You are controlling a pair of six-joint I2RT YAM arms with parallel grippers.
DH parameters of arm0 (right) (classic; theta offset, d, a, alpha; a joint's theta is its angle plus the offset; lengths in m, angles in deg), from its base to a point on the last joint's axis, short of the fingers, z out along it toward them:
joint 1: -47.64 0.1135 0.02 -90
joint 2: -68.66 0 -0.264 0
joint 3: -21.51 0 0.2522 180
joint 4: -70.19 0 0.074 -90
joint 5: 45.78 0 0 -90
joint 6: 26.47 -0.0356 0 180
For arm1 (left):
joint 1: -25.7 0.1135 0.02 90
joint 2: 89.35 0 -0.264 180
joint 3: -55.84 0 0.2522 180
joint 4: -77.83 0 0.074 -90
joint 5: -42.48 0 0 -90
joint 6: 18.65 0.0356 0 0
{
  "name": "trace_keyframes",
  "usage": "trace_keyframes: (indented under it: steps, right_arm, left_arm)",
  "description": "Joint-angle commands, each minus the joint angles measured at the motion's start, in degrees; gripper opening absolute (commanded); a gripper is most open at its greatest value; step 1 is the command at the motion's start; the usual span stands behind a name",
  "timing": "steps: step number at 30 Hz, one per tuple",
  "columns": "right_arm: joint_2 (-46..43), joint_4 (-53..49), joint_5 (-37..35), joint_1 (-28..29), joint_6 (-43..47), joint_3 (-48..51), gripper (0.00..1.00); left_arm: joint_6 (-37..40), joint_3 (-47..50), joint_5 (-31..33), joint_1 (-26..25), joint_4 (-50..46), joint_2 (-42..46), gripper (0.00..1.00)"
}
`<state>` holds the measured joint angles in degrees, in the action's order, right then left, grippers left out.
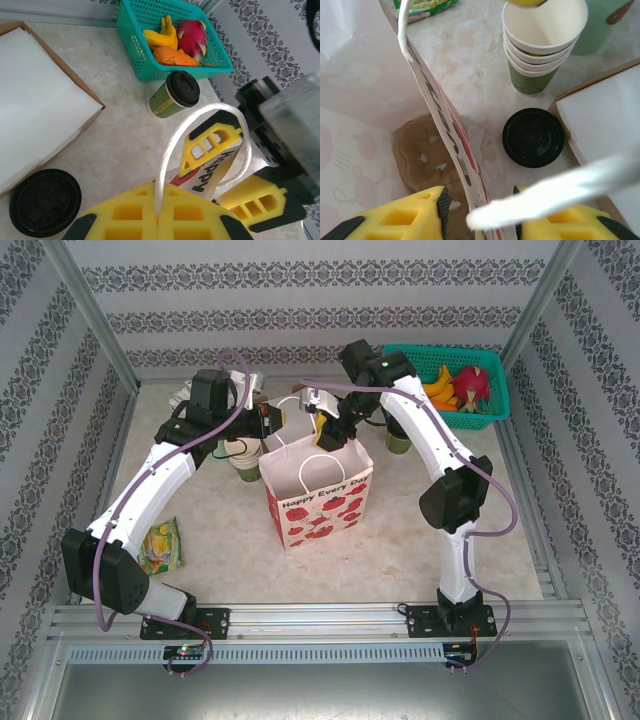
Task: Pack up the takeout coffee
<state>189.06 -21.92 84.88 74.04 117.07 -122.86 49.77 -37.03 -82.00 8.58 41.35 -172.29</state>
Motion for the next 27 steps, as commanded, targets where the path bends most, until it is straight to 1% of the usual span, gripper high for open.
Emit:
trace_keyframes:
  steps: [1, 4, 6, 9, 11, 14, 15, 16, 18, 20, 21, 23, 24, 26, 27]
  right_arm:
    - [-1.59, -0.22, 2.26, 0.35, -0.32, 1.32, 0.32]
    - [-3.23, -0.69, 0.82, 0.33, -0.77, 3.33, 0.21]
    - [-5.64, 1.11, -0.19, 0.24, -2.10, 6.39, 0.13]
    - [-9.85, 4.87, -1.39, 0.33, -5.92, 12.06, 0.04]
    - [-12.87, 7.01, -2.02, 0.41, -8.93, 16.05, 0.00]
    - [-18.02, 9.18, -4.65, 0.67, -13.49, 22.74, 0.00]
    - [-20.17, 10.57, -6.25, 0.72, -15.81, 25.46, 0.00]
    - [-22.12, 11.79, -7.56, 0.79, -17.83, 27.96, 0.00]
    - [-26.95, 15.24, -9.82, 0.68, -23.25, 33.69, 0.00]
    - [-31.26, 18.75, -13.01, 0.55, -28.79, 38.62, 0.00]
    - [-33.52, 20.61, -15.48, 0.53, -31.79, 41.20, 0.00]
    - [-37.45, 23.30, -18.20, 0.50, -37.21, 45.64, 0.00]
    - [-39.39, 25.16, -19.39, 0.52, -40.30, 47.75, 0.00]
    - [-42.32, 27.99, -21.18, 0.50, -46.31, 51.57, 0.00]
    - [-43.58, 30.03, -23.72, 0.69, -50.61, 53.31, 0.00]
  left_arm:
    - [0.33, -2.23, -3.14, 0.37, 1.01, -0.76, 0.01]
    - [0.27, -2.83, -5.13, 0.42, 1.27, -0.60, 0.03]
    - [0.36, -3.13, -6.01, 0.40, 1.37, -0.53, 0.04]
    - [0.47, -3.48, -6.73, 0.42, 1.45, -0.49, 0.06]
    - [0.32, -3.44, -7.23, 0.42, 1.92, -0.48, 0.09]
    - [-0.20, -3.08, -7.24, 0.37, 3.04, 0.09, 0.17]
    - [-0.37, -2.99, -7.00, 0.39, 3.50, 0.33, 0.24]
    - [-0.55, -2.89, -6.60, 0.37, 3.77, 0.56, 0.34]
    - [-1.04, -2.46, -5.27, 0.43, 4.46, 1.02, 0.64]
    - [-1.56, -2.07, -3.19, 0.41, 4.81, 1.42, 0.83]
    - [-1.80, -1.76, -2.04, 0.41, 5.03, 1.61, 0.89]
    - [-2.62, -1.02, 0.54, 0.36, 5.55, 1.89, 0.98]
    - [-3.16, -0.62, 1.80, 0.42, 5.73, 1.94, 1.00]
    - [-4.32, 0.04, 3.95, 0.35, 6.10, 2.00, 1.00]
    - [-4.83, 0.39, 5.00, 0.34, 6.27, 2.01, 1.00]
